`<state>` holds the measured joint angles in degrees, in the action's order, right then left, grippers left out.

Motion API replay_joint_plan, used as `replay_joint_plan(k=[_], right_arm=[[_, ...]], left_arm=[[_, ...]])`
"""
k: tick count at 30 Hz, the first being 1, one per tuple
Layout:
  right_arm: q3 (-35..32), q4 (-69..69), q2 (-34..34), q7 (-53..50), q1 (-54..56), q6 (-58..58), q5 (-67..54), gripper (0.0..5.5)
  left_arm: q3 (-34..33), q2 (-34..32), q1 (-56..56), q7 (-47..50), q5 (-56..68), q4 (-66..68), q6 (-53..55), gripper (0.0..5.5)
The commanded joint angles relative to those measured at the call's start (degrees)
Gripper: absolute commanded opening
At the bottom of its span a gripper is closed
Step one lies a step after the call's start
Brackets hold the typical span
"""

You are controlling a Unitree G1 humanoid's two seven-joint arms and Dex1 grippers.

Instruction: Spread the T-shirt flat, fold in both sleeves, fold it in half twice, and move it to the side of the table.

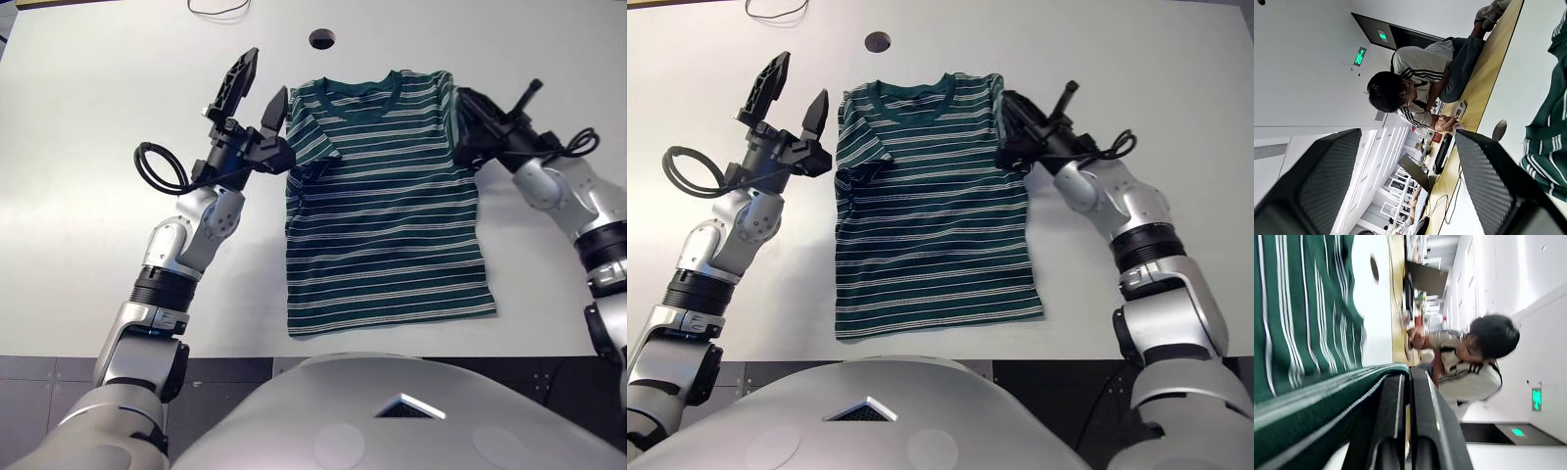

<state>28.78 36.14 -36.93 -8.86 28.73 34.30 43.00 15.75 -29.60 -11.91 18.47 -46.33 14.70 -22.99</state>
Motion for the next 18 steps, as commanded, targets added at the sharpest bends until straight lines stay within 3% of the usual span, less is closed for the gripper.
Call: replay_joint_plan(k=[1,5,15,18], right_arm=[[2.7,-3.9,3.7,3.9,-0.5,-0.9,2.1,0.13],[4.9,-2.1,5.9,5.5,0.0,-1.3,4.4,0.13],[2.8,-4.7,4.5,9.6,-1.5,-1.7,2.6,1.85],[-0.4,-11.6,0.4,12.3,-5.2,-0.7,-1.0,2.38]], left_arm=[[0.4,0.0,-0.5,0.4,-0.1,1.0,-0.3,3.54],[0.7,0.0,-0.5,0.1,0.0,1.2,-0.4,3.54],[-0.3,-1.8,1.7,-1.3,1.3,-0.2,-0.9,3.54],[-2.6,-5.2,5.4,-5.3,7.1,-3.0,-4.5,3.54]])
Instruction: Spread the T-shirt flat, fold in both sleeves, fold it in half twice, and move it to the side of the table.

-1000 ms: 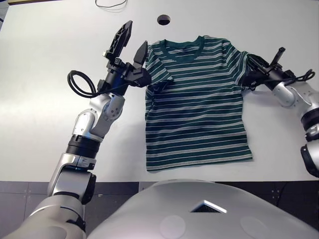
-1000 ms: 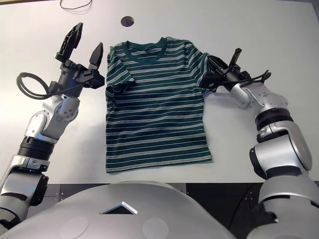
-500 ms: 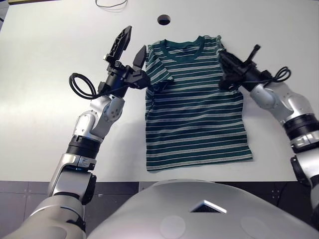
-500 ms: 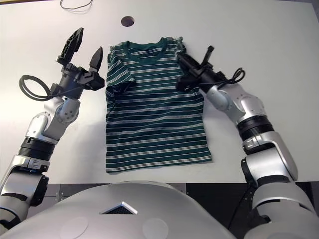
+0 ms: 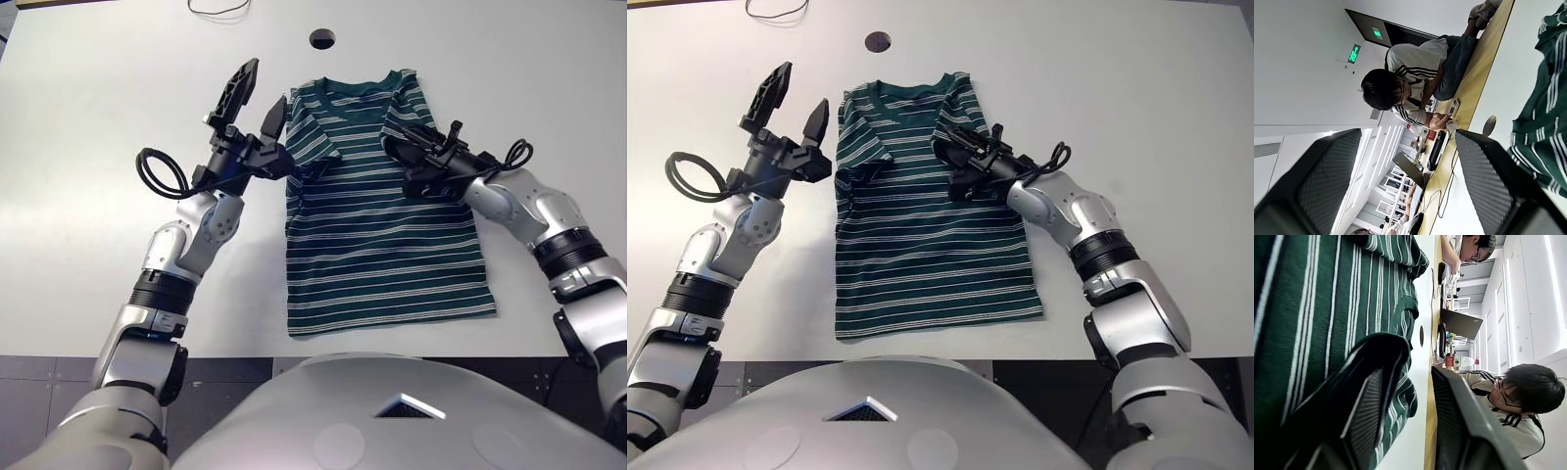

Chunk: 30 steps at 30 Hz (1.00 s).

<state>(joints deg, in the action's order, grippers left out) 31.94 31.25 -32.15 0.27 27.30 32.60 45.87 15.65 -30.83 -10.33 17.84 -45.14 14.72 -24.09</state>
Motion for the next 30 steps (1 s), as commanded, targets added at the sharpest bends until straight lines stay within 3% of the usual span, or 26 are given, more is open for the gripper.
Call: replay_joint_plan(k=[1,6,9,17,25,30], right_arm=[[-5.9,-10.5,-6.8,5.1,-6.0,1.4,-7.0,2.59],[-25.9,-29.1,-21.9,14.7,-25.0,1.7,-30.7,3.3],[-30.4,-28.7,-26.9,19.1,-33.3,3.2,-33.5,3.3],[-31.2,-26.1,-35.4,26.7,-50.0,7.0,-22.3,3.3],[-29.0,-34.7,-35.8,29.2,-55.4,12.2,-18.0,3.3],[-23.3,-39.0,-33.7,32.5,-53.5,14.7,-15.8,3.3]], left_arm=[[-3.6,-5.9,6.1,-6.7,9.2,-5.0,-5.6,3.54],[-8.7,-19.1,24.5,-20.5,22.5,-17.5,-14.0,3.54],[-9.7,-24.7,32.3,-28.3,24.7,-21.8,-14.5,3.54],[-3.0,-26.1,36.5,-43.3,20.5,-24.6,-12.1,3.54],[2.0,-26.5,35.0,-51.2,20.6,-24.7,-13.1,3.54],[3.7,-29.3,33.8,-55.9,22.1,-25.5,-14.4,3.54]])
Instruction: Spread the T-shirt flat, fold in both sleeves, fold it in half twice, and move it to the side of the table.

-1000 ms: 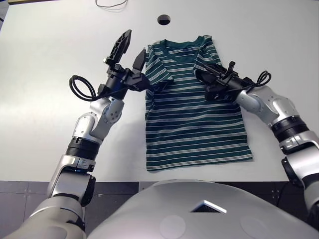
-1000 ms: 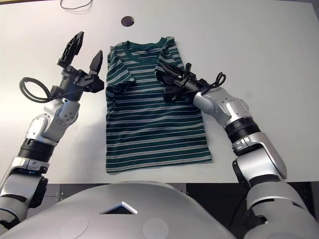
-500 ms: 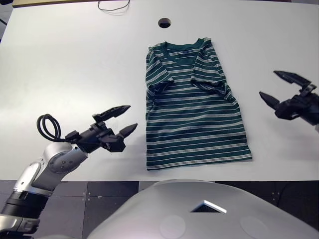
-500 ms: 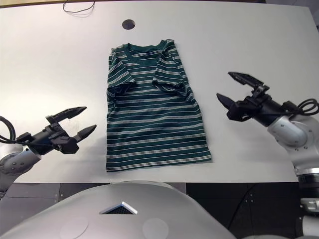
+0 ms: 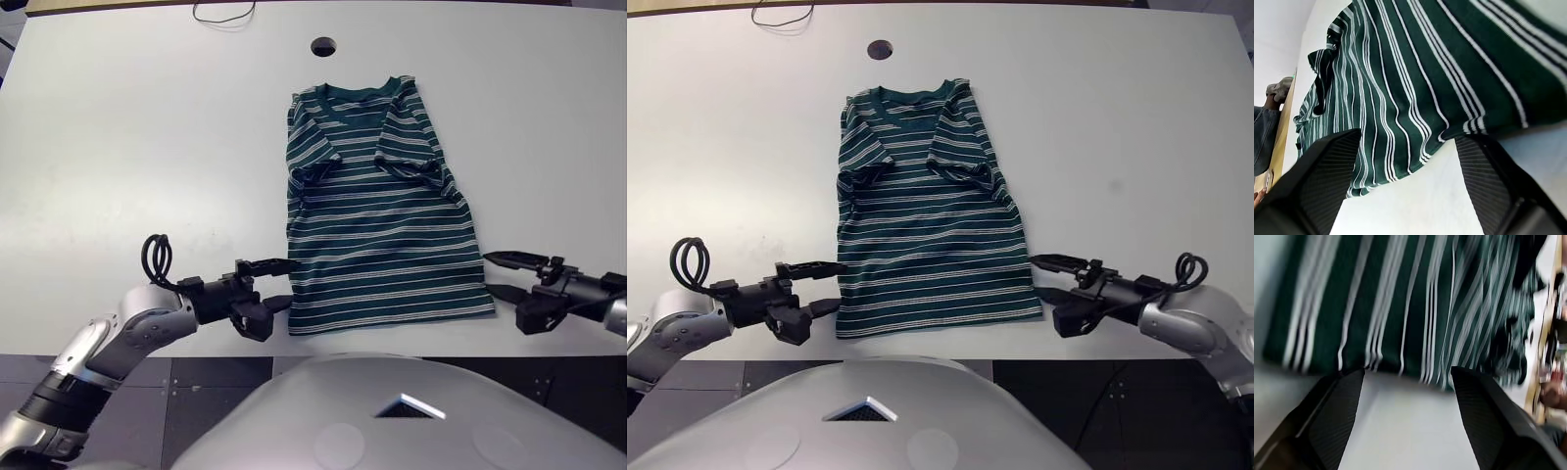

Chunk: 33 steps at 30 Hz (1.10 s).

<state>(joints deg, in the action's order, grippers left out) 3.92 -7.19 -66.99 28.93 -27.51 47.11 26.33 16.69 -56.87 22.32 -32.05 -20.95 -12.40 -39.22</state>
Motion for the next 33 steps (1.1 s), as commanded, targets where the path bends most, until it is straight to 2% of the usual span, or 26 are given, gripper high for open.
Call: replay_joint_plan(k=[1,8,11,18,19,27,33], right_arm=[[5.8,-0.4,1.9,4.1,2.9,0.2,4.3,3.3],[9.2,1.6,2.6,4.5,7.7,0.6,5.2,3.3],[10.1,0.9,1.8,5.0,7.9,1.3,3.7,3.33],[11.3,-2.1,-0.8,7.7,6.9,3.4,-1.8,1.98],[11.2,-2.5,-0.9,8.1,6.7,3.4,-2.3,1.68],[9.9,-2.1,-0.3,9.2,6.2,3.6,-2.8,0.24],[9.1,-1.5,0.9,8.6,6.6,3.1,-2.5,0.12]], left_arm=[[2.9,-3.8,0.8,-6.8,-1.8,1.7,0.4,3.54],[4.2,-5.0,1.0,-9.2,0.1,2.5,-0.8,3.54],[5.2,-4.6,0.9,-9.6,0.2,3.0,-1.5,3.02],[7.5,-3.4,-1.1,-10.1,1.3,5.4,-2.9,1.82],[7.7,-3.4,-1.1,-10.1,1.5,5.5,-3.1,1.53],[8.5,-3.2,-1.0,-9.9,3.3,6.6,-3.7,0.2],[7.7,-2.4,-1.3,-8.9,6.5,8.1,-4.7,0.11]])
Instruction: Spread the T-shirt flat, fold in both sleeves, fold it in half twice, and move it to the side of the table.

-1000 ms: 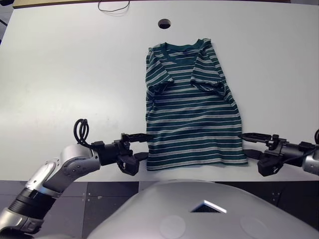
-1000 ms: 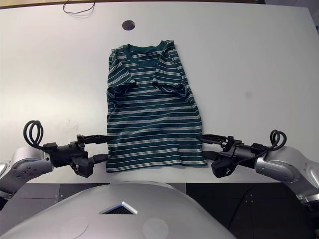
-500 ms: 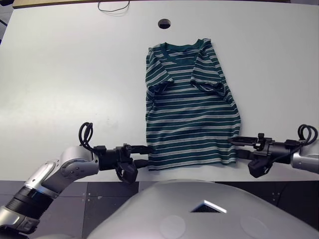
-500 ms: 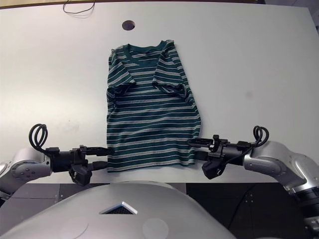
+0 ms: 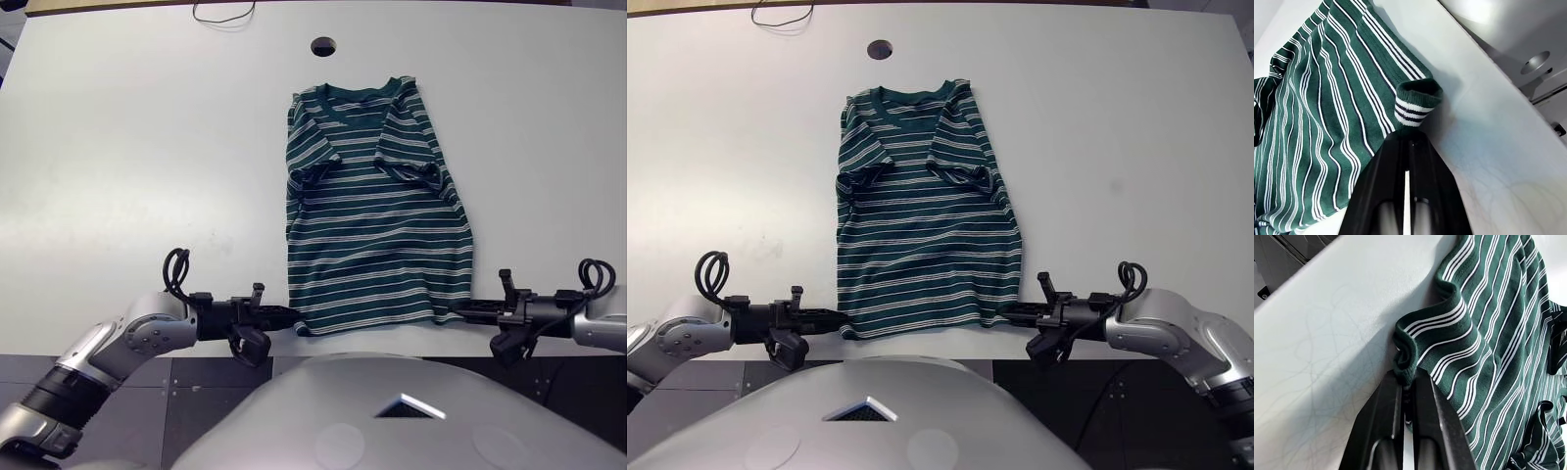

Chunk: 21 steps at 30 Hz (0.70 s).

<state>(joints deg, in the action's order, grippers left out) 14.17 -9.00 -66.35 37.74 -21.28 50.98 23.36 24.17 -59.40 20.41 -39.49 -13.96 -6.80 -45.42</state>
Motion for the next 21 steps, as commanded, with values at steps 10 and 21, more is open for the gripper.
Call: replay_joint_plan(k=[10,21], right_arm=[[-7.3,-6.2,4.2,-2.2,1.5,-6.5,-19.7,0.12],[-1.7,28.4,33.3,-22.6,40.3,-22.3,0.4,0.12]], left_arm=[[-8.0,5.2,1.5,3.4,17.6,-1.8,1.3,0.11],[-12.4,28.7,-30.4,24.9,-0.3,28.6,14.4,0.11]])
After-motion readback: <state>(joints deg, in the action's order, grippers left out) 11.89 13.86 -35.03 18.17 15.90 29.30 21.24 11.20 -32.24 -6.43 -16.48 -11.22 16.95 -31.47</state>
